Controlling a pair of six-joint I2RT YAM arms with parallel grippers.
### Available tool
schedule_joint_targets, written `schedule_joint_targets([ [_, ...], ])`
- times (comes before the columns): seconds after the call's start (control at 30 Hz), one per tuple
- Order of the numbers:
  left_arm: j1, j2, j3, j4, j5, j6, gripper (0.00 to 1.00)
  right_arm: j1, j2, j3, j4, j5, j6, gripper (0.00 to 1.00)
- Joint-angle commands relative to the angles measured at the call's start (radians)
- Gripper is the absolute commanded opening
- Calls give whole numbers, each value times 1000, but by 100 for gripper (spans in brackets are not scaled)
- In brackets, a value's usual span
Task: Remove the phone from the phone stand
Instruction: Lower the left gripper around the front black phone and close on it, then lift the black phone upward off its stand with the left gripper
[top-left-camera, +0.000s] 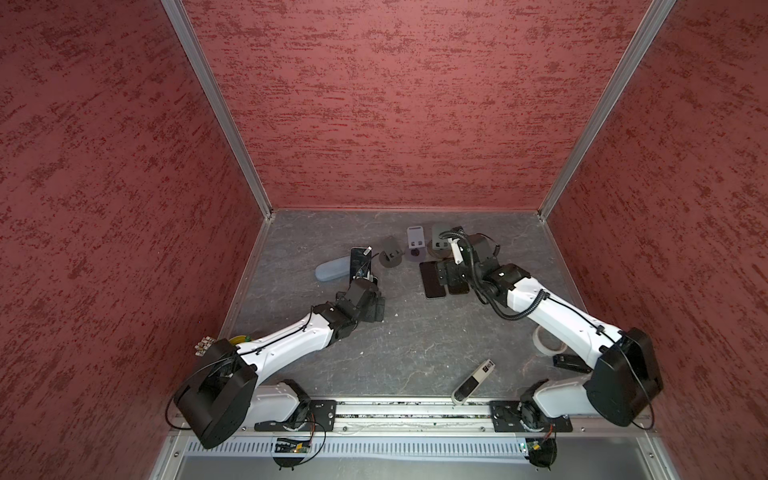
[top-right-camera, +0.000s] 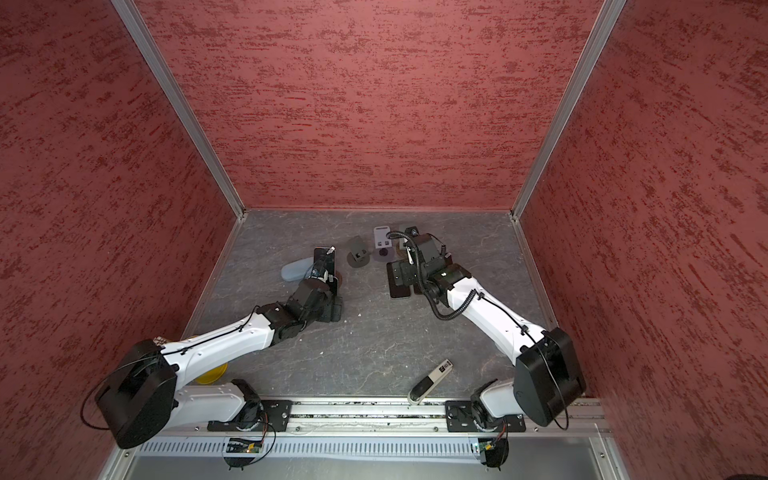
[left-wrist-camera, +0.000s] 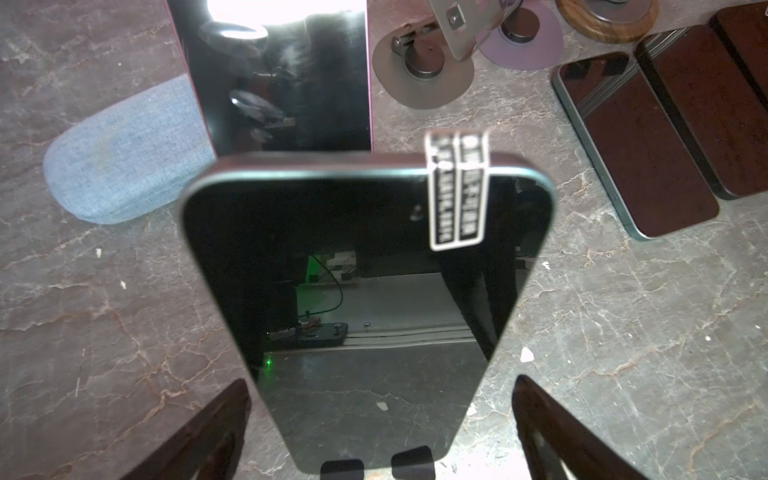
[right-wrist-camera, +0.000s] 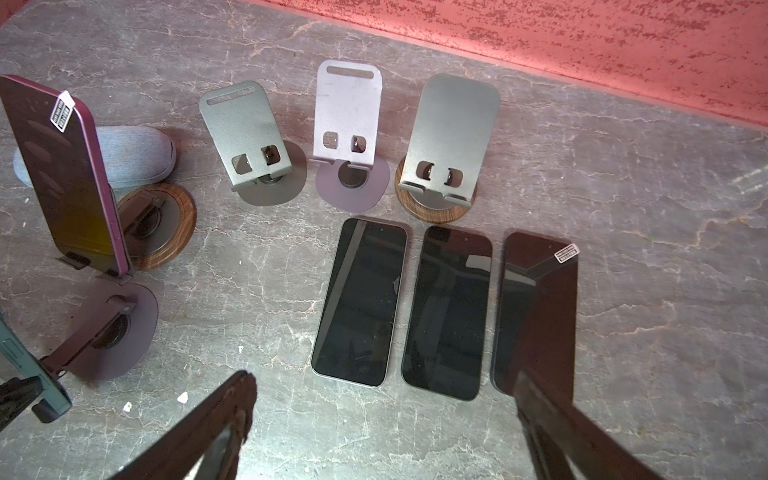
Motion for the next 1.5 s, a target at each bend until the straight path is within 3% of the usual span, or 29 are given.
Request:
schedule_joint_targets([
  [0.0, 6, 8, -21, 36, -17, -22, 96, -10, 14, -10, -6, 34, 23, 99],
  [0.8, 3, 31, -25, 24, -29, -48, 67, -10, 33, -4, 3, 27, 19, 99],
  [1.47, -51, -75, 107, -171, -78, -72, 66, -12, 33, -9, 11, 27, 13, 99],
])
